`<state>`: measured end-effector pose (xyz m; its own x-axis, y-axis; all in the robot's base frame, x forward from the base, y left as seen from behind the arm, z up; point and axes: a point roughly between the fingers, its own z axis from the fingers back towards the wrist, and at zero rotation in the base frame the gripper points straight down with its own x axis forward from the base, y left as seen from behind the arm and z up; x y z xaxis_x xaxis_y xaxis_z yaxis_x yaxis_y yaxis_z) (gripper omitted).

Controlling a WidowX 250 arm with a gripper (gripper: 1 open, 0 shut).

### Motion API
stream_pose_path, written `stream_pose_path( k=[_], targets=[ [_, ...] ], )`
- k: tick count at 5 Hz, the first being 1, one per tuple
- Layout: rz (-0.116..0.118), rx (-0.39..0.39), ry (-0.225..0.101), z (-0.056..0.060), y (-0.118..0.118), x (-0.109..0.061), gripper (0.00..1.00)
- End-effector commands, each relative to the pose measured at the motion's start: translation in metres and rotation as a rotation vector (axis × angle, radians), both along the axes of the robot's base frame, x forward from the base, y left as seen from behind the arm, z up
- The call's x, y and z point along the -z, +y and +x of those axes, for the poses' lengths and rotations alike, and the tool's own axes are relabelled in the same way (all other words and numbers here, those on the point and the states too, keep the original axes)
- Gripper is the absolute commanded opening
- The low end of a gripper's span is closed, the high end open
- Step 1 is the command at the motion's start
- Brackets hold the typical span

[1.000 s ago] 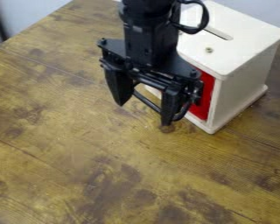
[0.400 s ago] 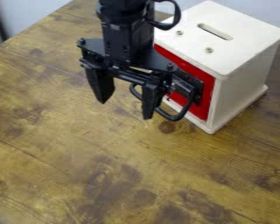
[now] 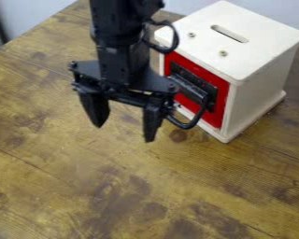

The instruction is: Close the drawer

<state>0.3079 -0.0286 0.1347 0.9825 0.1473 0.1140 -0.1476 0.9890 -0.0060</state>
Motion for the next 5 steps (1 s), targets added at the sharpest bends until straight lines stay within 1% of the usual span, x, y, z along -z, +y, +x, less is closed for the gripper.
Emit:
stream_pose_path(
  k=[1, 2, 3, 4, 5],
  targets=[
    [0.007, -0.038, -0.044, -0.001, -0.001, -0.014, 1.0],
    [0.005, -0.025, -0.03, 0.001, 0.008, -0.027, 1.0],
    [-0.006, 0.019, -0.047, 0.007, 0.015, -0.04, 1.0],
    [-0.002, 0.106, -0.05, 0.016, 0.007, -0.031, 1.0],
    [0.001, 0.178, -0.052, 0.015, -0.007, -0.027, 1.0]
  ],
)
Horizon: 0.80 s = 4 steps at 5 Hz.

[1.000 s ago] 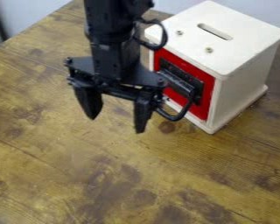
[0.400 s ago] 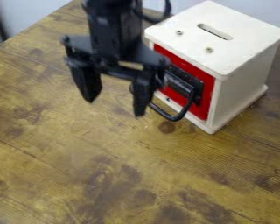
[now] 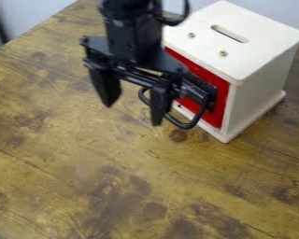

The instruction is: Close the drawer

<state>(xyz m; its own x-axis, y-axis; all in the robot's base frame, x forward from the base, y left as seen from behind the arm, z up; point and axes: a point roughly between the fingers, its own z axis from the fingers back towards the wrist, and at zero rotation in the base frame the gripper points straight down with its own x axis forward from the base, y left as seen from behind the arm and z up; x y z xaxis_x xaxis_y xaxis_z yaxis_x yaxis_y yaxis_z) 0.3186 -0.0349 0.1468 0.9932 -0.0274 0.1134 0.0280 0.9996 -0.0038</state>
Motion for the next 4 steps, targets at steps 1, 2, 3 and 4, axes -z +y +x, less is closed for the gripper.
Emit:
stream_pose_path(
  k=[1, 2, 3, 4],
  targets=[
    [-0.003, 0.063, -0.038, -0.005, -0.012, -0.016, 1.0],
    [-0.002, 0.076, -0.043, -0.008, -0.005, -0.014, 1.0],
    [-0.002, 0.123, -0.062, -0.008, 0.001, -0.01, 1.0],
    [-0.001, 0.156, -0.059, -0.006, 0.009, -0.007, 1.0]
  ],
)
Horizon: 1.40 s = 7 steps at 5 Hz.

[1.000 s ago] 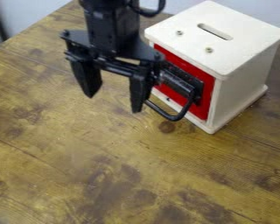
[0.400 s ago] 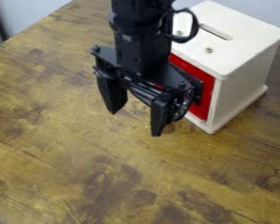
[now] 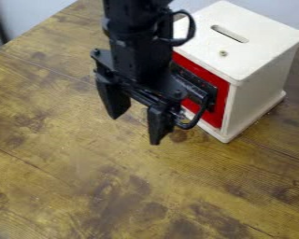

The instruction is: Close the drawer

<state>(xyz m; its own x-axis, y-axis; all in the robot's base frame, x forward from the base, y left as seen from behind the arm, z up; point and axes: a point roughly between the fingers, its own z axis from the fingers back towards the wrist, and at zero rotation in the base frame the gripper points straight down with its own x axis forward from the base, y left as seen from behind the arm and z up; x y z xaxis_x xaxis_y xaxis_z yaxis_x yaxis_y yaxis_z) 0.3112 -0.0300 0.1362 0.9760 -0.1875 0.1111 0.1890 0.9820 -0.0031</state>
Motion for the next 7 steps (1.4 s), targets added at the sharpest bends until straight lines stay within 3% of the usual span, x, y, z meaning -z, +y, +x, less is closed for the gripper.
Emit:
stream_pose_path(
  k=[1, 3, 5, 7],
  targets=[
    [-0.003, -0.053, -0.049, 0.006, 0.008, -0.021, 1.0],
    [0.004, -0.115, -0.038, 0.008, 0.002, -0.029, 1.0],
    [0.0, -0.162, -0.05, -0.004, -0.008, -0.032, 1.0],
    [-0.012, -0.16, -0.083, -0.006, -0.019, -0.058, 1.0]
  ],
)
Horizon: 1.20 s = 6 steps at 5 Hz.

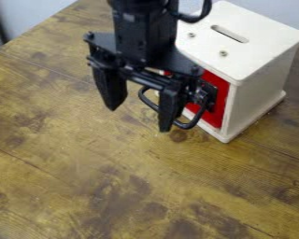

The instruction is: Close the drawer

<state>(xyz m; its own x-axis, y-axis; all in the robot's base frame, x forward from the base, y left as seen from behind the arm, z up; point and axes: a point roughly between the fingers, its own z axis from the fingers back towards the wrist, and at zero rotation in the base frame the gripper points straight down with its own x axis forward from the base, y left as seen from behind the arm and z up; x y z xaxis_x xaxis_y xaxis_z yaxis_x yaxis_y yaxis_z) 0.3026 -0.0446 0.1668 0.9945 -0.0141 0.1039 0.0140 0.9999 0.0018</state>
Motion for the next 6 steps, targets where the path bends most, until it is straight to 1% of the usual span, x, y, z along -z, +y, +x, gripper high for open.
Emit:
stream_pose_path(
  k=[1, 2, 3, 4, 5, 6],
  targets=[
    [-0.009, -0.034, -0.087, 0.007, -0.002, -0.018, 1.0],
    [-0.003, -0.077, -0.049, 0.01, -0.003, -0.007, 1.0],
    [-0.005, -0.115, -0.052, 0.014, 0.0, 0.005, 1.0],
    [0.0, -0.118, -0.033, 0.02, 0.013, 0.009, 1.0],
    [-0.012, -0.11, -0.053, 0.025, 0.026, 0.009, 1.0],
    [-0.011, -0.052, -0.055, 0.014, 0.019, 0.009, 1.0]
  ],
)
